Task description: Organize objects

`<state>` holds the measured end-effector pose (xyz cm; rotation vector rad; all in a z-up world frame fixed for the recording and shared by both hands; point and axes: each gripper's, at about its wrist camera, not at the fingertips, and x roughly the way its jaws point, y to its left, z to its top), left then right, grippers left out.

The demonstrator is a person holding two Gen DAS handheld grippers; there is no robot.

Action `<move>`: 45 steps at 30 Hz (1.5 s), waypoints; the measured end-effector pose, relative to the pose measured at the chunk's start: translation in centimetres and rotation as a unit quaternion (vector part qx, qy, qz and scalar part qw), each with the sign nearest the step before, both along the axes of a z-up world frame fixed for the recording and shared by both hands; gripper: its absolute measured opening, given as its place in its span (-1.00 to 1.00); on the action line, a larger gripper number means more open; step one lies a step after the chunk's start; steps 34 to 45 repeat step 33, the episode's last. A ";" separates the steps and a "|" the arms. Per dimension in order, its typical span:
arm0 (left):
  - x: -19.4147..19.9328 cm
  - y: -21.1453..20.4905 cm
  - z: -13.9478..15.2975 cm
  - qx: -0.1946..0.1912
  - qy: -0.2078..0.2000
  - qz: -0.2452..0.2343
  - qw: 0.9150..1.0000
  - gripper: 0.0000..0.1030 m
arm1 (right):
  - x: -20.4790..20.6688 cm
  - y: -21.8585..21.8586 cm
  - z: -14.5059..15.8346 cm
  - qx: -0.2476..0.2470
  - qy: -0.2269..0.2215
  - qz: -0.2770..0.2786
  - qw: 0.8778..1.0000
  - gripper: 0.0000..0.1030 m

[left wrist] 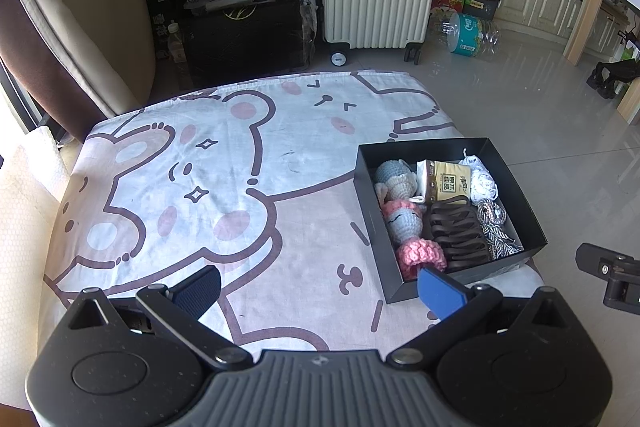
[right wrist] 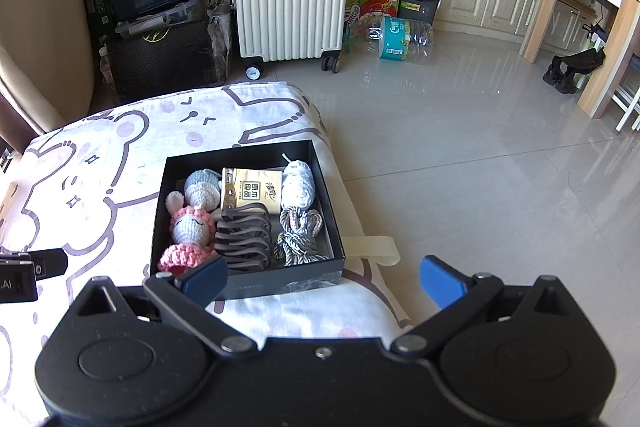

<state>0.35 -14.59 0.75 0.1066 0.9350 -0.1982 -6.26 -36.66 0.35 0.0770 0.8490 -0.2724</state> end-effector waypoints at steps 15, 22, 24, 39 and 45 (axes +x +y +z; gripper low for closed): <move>0.0 0.0 0.0 0.000 0.000 0.000 1.000 1.00 | 0.0 0.0 0.0 0.000 0.001 0.000 1.000 1.00; 0.0 0.1 -0.1 0.000 0.001 0.001 1.000 1.00 | 0.0 0.0 0.0 0.000 0.001 0.000 1.000 1.00; -0.1 0.1 0.0 0.000 0.001 0.000 1.000 1.00 | 0.0 0.0 0.0 0.000 0.001 0.000 1.000 1.00; -0.1 0.0 0.0 0.003 0.004 -0.001 1.000 1.00 | 0.1 0.0 0.0 0.000 0.001 0.001 1.000 1.00; -0.1 0.0 0.0 0.003 0.004 -0.001 1.000 1.00 | 0.1 0.0 0.0 0.000 0.001 0.001 1.000 1.00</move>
